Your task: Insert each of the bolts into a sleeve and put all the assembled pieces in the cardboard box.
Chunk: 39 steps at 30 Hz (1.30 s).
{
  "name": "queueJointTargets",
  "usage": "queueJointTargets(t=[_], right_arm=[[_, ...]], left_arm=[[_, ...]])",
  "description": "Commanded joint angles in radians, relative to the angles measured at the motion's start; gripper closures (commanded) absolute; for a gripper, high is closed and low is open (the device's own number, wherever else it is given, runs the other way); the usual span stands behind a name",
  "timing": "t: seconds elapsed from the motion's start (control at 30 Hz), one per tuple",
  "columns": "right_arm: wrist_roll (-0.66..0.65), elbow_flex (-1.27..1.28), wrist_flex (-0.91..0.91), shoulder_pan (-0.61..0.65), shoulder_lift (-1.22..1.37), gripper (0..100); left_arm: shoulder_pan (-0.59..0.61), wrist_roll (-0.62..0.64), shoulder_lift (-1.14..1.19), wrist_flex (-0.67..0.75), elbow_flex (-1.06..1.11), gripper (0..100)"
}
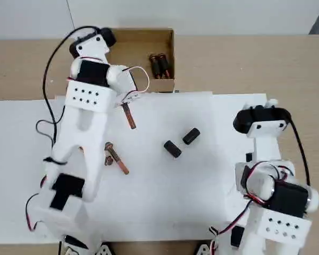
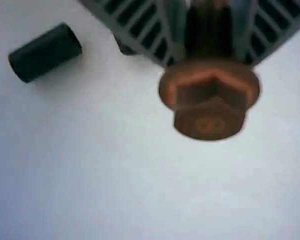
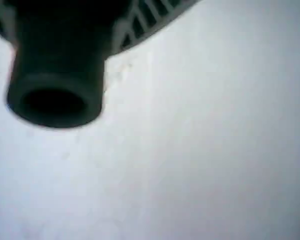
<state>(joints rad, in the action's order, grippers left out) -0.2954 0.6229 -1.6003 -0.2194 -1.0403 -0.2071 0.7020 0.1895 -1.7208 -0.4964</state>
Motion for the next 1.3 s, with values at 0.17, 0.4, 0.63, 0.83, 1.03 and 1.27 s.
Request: queueJointTargets(t=[0.17,0.4,0.63,0.83,1.03,1.27], right_arm=[[0.086,-0.051,0.219,-0.001,-0.019,99.6],[0.176,-0.044,0.271,0.053,-0.131,99.7],[0.181,0.044,0.278,0.208,-0.262,99.7],[0.183,0.195,0.344,0.323,-0.341,99.7],[0.183,0.321,0.461,0.441,-0.440,99.7],[0.181,0.511,0.470,0.599,-0.625,99.7]], left_arm=[[-0.083,-0.078,-0.262,-0.032,-0.033,100],[-0.133,-0.143,-0.440,-0.032,0.085,100],[-0.144,-0.195,-0.727,-0.032,0.418,100],[-0.143,-0.256,-0.934,0.031,0.665,100],[-0.141,-0.258,-1.053,0.054,0.834,100],[-0.141,-0.287,-1.260,0.137,1.050,100]])
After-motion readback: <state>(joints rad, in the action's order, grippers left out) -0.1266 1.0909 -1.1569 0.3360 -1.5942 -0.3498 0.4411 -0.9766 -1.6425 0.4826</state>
